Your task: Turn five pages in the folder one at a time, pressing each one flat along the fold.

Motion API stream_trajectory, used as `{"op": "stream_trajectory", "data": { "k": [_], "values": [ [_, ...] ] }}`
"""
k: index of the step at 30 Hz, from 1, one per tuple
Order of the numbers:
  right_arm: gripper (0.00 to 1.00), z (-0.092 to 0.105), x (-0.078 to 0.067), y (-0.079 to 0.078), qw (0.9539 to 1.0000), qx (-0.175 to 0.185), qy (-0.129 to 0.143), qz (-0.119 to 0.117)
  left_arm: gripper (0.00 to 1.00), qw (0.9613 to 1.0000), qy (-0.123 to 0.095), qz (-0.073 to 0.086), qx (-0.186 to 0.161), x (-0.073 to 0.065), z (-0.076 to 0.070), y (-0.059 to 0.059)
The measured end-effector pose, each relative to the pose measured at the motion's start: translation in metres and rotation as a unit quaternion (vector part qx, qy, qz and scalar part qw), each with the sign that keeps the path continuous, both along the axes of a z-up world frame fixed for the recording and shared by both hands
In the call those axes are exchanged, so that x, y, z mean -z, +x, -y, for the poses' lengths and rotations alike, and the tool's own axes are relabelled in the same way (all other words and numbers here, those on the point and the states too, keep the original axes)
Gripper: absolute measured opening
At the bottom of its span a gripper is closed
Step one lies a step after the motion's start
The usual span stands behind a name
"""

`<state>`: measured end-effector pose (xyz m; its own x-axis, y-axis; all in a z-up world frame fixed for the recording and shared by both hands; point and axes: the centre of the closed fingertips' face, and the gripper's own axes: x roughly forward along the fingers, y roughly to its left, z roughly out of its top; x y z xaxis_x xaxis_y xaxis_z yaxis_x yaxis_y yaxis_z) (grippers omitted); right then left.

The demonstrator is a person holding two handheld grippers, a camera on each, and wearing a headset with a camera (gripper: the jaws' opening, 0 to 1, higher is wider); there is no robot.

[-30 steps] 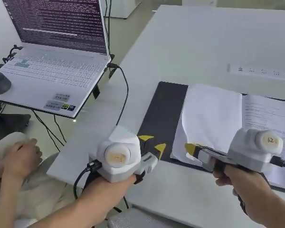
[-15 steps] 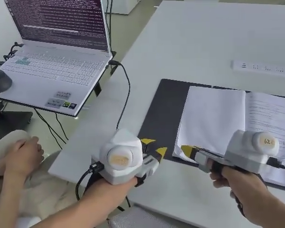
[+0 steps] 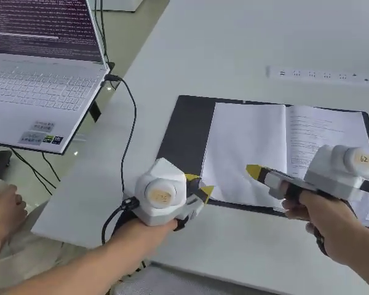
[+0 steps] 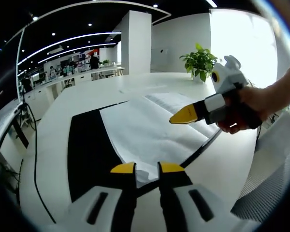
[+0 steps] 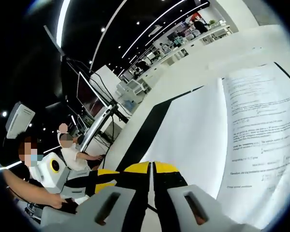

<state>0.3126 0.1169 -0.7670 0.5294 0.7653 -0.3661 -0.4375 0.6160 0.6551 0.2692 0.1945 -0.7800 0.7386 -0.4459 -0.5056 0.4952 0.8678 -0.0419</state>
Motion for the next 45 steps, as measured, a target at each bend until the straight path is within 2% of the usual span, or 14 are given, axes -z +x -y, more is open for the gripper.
{"op": "stream_trajectory", "data": {
  "k": [4, 7, 10, 12, 16, 17, 20, 24, 28, 29, 34, 36, 45],
  "values": [
    [0.0, 0.016, 0.003, 0.014, 0.9999, 0.014, -0.002, -0.002, 0.16, 0.9999, 0.006, -0.004, 0.011, 0.01, 0.011, 0.006],
    [0.0, 0.022, 0.003, 0.019, 0.9998, 0.02, -0.005, -0.005, 0.15, 0.9998, 0.012, -0.013, 0.011, 0.02, 0.014, 0.01],
    [0.0, 0.028, 0.006, 0.024, 0.9996, 0.024, -0.01, -0.011, 0.15, 0.9994, 0.023, -0.024, 0.006, 0.031, 0.012, 0.011],
    [0.0, 0.03, 0.007, 0.026, 0.9996, 0.024, -0.01, -0.015, 0.14, 0.9994, 0.026, -0.023, 0.004, 0.033, 0.01, 0.011],
    [0.0, 0.036, 0.009, 0.035, 0.9994, 0.027, -0.01, -0.02, 0.14, 0.9986, 0.045, -0.029, 0.001, 0.042, 0.003, 0.008],
    [0.0, 0.036, 0.007, 0.036, 0.9993, 0.028, -0.01, -0.021, 0.13, 0.9988, 0.04, -0.027, -0.001, 0.041, 0.003, 0.009],
    [0.0, 0.038, 0.008, 0.04, 0.9992, 0.028, -0.01, -0.026, 0.13, 0.9988, 0.042, -0.024, -0.001, 0.04, 0.003, 0.009],
    [0.0, 0.041, 0.019, 0.052, 0.9986, 0.03, -0.009, -0.043, 0.13, 0.9988, 0.044, -0.023, 0.002, 0.041, 0.003, 0.009],
    [0.0, 0.042, 0.021, 0.059, 0.9982, 0.028, -0.011, -0.051, 0.13, 0.9986, 0.048, -0.023, 0.005, 0.04, 0.003, 0.008],
    [0.0, 0.046, 0.025, 0.066, 0.9979, 0.029, -0.011, -0.056, 0.13, 0.9986, 0.048, -0.024, 0.005, 0.04, 0.003, 0.008],
    [0.0, 0.05, 0.029, 0.089, 0.9973, 0.033, 0.006, -0.065, 0.13, 0.9985, 0.049, -0.024, 0.004, 0.039, 0.003, 0.007],
    [0.0, 0.051, 0.029, 0.099, 0.9959, 0.045, 0.026, -0.074, 0.13, 0.9986, 0.047, -0.025, 0.001, 0.039, 0.003, 0.007],
    [0.0, 0.058, 0.037, 0.128, 0.9935, 0.068, 0.048, -0.078, 0.13, 0.9987, 0.047, -0.022, 0.0, 0.037, 0.003, 0.006]
  ]
}}
